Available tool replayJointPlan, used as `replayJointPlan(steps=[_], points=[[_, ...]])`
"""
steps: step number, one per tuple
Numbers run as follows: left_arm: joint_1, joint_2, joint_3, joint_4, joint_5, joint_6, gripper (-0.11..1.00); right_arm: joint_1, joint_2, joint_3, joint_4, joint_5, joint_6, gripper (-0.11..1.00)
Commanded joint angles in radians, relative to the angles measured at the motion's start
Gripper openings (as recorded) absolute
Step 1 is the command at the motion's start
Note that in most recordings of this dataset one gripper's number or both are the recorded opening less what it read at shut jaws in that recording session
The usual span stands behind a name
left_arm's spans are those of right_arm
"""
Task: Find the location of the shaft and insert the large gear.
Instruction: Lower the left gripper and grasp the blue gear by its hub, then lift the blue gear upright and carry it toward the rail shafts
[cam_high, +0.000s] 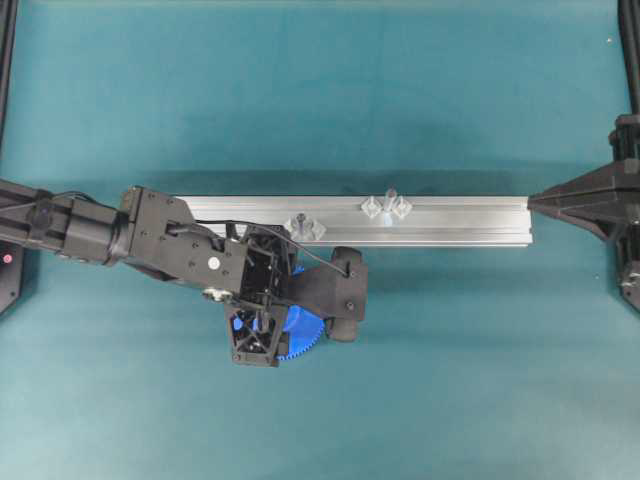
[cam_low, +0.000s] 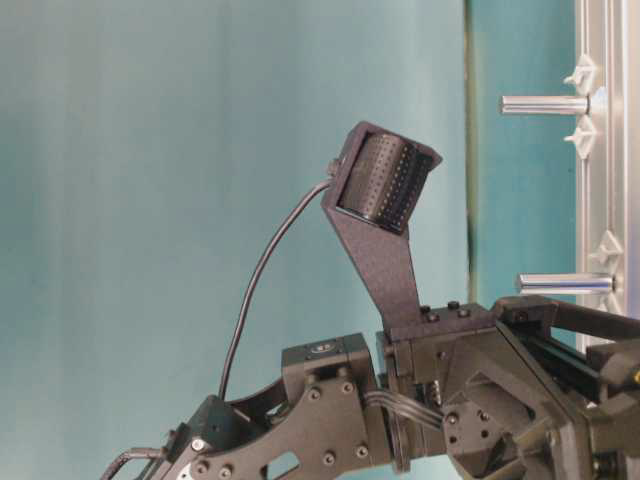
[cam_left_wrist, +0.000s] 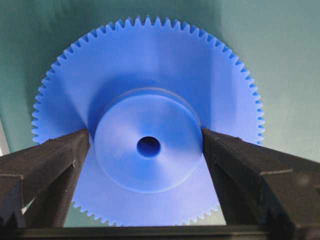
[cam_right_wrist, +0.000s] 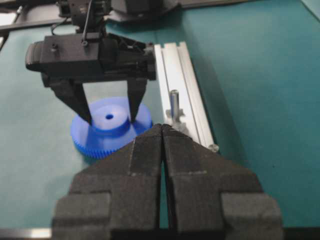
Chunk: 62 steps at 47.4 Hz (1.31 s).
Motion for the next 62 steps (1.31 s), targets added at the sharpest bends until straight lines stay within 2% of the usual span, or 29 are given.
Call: replayJointPlan(steps=[1,27,31,36,62], points=[[0.002,-0.009,-0.009,0.005,-0.011,-0.005,0.93,-0.003,0.006,-0.011,0.0,-0.005,0.012,-0.01],[0.002,-0.003,-0.003,0.005,-0.005,-0.012,0.91,-0.003,-0.006,-0.009,0.0,-0.005,0.012,-0.01],[0.0,0.002,-0.002,0.005,0.002,-0.015,0.85,-0.003,-0.006,-0.008,0.0,-0.005,0.012,-0.01],[-0.003,-0.002,-0.003,0.005,0.002,-0.015,0.7,-0.003,-0.005,-0.009,0.002,-0.005,0.012,-0.01],[-0.003,-0.015,-0.018,0.005,0.003,-0.002,0.7,-0.003,-0.009,-0.006,0.0,-0.005,0.023,-0.01]])
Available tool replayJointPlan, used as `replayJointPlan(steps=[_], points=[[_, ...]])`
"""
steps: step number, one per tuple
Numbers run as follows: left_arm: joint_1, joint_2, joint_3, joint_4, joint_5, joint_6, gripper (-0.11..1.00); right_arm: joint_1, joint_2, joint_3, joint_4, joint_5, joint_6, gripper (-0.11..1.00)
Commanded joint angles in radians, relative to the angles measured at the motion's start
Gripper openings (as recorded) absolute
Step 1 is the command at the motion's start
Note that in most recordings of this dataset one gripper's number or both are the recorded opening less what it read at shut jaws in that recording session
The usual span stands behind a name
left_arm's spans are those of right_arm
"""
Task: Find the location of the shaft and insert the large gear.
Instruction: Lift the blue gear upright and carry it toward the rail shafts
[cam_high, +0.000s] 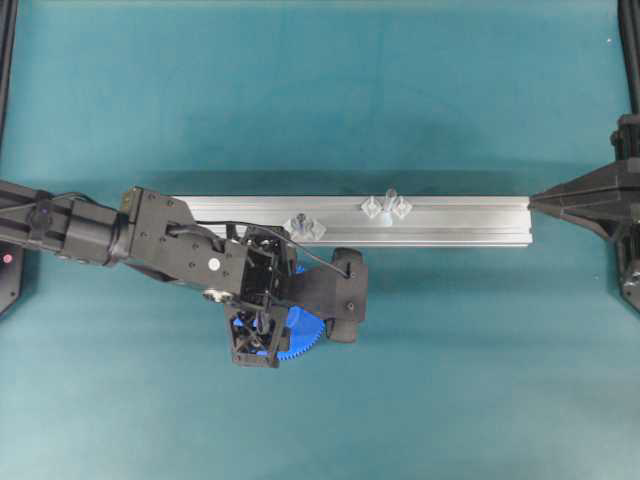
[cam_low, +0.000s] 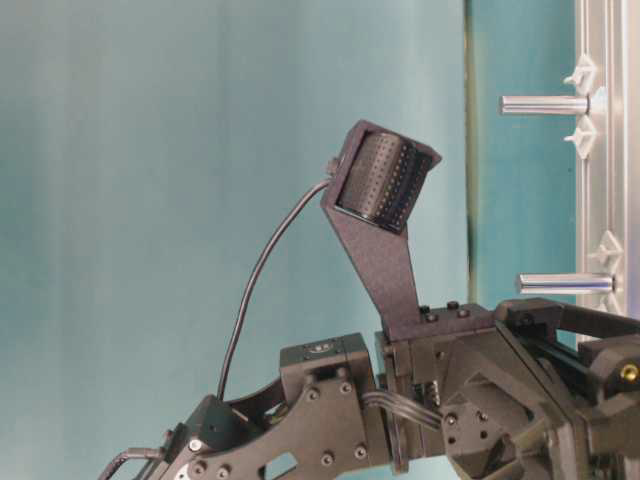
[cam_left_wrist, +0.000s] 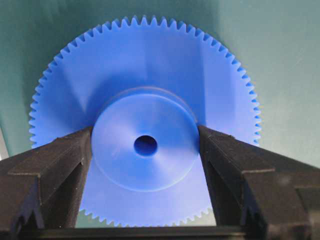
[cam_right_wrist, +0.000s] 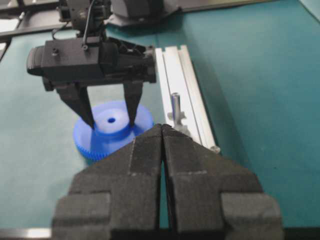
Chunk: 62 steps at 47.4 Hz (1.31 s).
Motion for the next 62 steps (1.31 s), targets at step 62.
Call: replayJointPlan(steps=[62], points=[[0.086,-0.072,-0.391,0.006,0.382,0.187,0.7,-0.003,-0.005,-0.008,0.0,-0.005,0.009,-0.01]])
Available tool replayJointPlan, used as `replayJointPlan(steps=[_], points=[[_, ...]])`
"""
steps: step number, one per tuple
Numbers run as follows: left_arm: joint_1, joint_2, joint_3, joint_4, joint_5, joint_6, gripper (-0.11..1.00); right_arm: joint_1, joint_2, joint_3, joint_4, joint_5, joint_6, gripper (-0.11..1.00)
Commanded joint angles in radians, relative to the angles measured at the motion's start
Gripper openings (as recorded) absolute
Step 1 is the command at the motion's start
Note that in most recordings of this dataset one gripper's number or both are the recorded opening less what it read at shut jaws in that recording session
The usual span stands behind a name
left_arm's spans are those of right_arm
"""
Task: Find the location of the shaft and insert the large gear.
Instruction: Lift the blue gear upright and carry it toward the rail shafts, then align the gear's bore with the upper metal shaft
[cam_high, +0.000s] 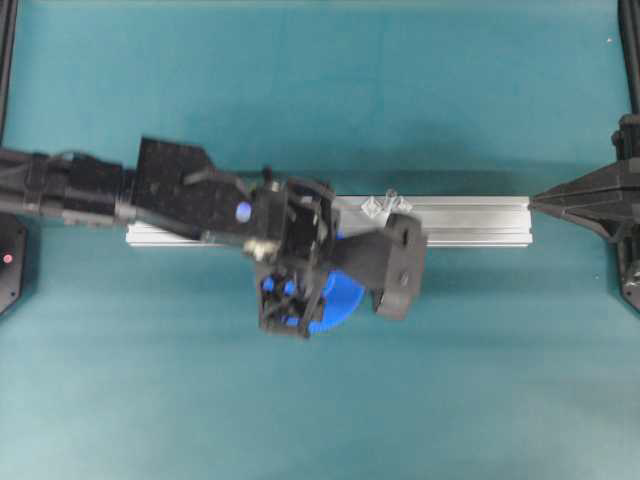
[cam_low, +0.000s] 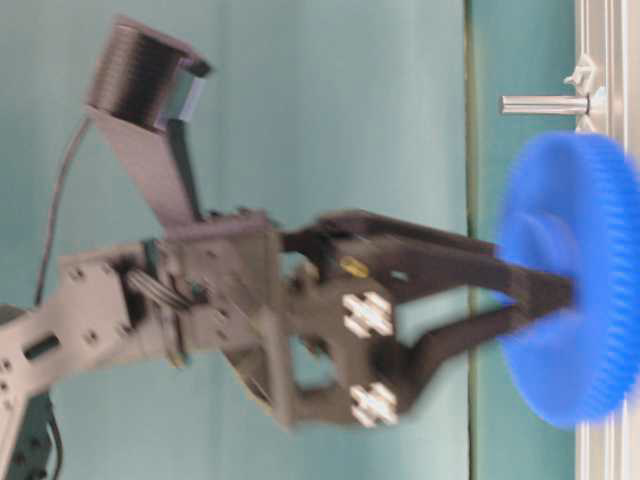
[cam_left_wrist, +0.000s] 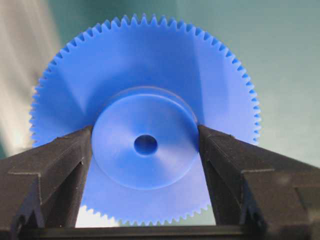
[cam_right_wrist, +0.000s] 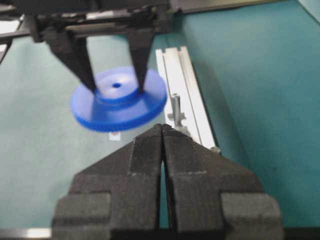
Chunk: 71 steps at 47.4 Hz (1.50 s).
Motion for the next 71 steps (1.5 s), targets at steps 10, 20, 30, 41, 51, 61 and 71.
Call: replayJointPlan(steps=[10,20,30,41,51,61,71], points=[[0.034,-0.043,-0.103,0.003,0.034,0.067,0.7,-0.003,0.006,-0.011,0.0,-0.005,0.008,-0.01],[0.054,-0.026,-0.153,0.003,0.048,0.098,0.7,-0.005,0.006,-0.011,0.0,-0.005,0.008,-0.01],[0.074,0.003,-0.209,0.006,0.055,0.103,0.7,-0.006,0.006,-0.011,0.0,-0.005,0.006,-0.01],[0.087,0.048,-0.268,0.006,0.081,0.137,0.7,-0.014,0.006,-0.011,0.0,-0.005,0.006,-0.01],[0.104,0.095,-0.339,0.006,0.097,0.149,0.7,-0.017,0.0,-0.011,0.0,-0.005,0.006,-0.01],[0.117,0.147,-0.411,0.003,0.121,0.158,0.7,-0.018,-0.014,-0.011,0.0,0.009,0.006,-0.01],[0.123,0.199,-0.462,0.006,0.143,0.189,0.7,-0.018,-0.023,-0.014,0.0,0.035,0.006,-0.01]])
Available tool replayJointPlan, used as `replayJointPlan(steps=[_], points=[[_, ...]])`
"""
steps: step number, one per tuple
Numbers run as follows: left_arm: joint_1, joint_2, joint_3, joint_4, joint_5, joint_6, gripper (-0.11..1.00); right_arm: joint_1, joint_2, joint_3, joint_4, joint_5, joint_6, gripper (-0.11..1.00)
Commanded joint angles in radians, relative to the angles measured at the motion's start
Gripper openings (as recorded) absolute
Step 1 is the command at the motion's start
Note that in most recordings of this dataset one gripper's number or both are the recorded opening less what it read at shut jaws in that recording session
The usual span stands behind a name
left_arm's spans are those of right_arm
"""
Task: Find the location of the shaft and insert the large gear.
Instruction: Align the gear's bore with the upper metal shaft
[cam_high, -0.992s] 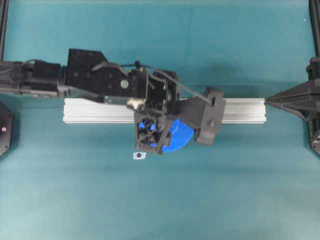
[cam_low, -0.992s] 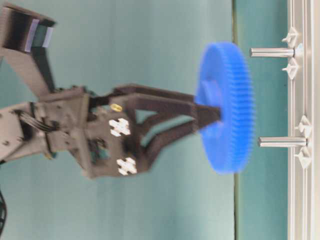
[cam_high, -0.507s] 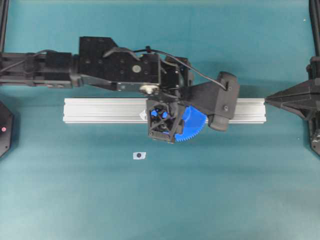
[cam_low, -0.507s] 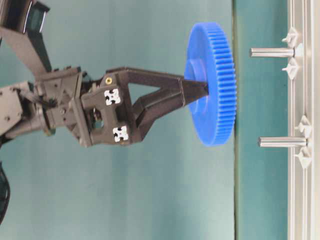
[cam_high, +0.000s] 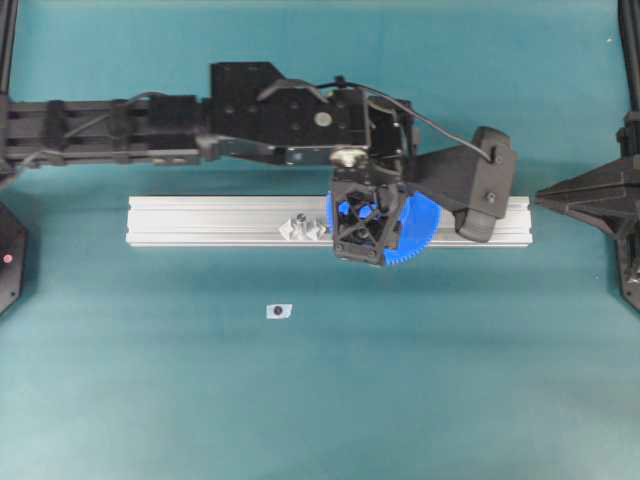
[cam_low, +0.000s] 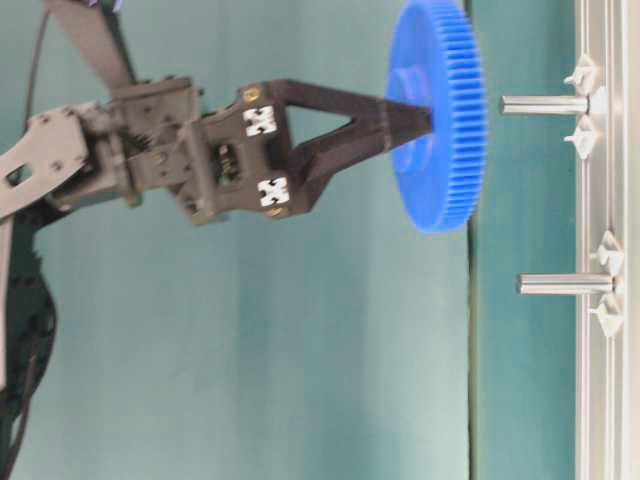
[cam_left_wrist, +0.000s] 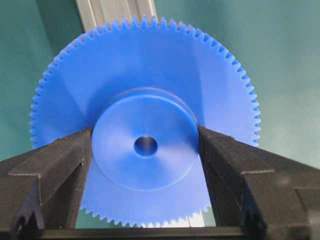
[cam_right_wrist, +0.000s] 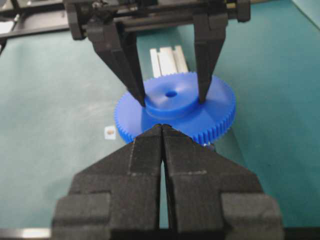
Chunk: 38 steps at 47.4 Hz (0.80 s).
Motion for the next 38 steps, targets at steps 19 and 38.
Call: replayJointPlan(steps=[19,38], points=[[0.031,0.034,-0.086,0.005,0.003,0.011,0.7,-0.003,0.0,-0.012,0.0,0.003,0.009,-0.01],[0.049,0.071,-0.104,0.002,-0.003,0.014,0.7,-0.003,0.0,-0.011,0.0,0.002,0.009,-0.01]])
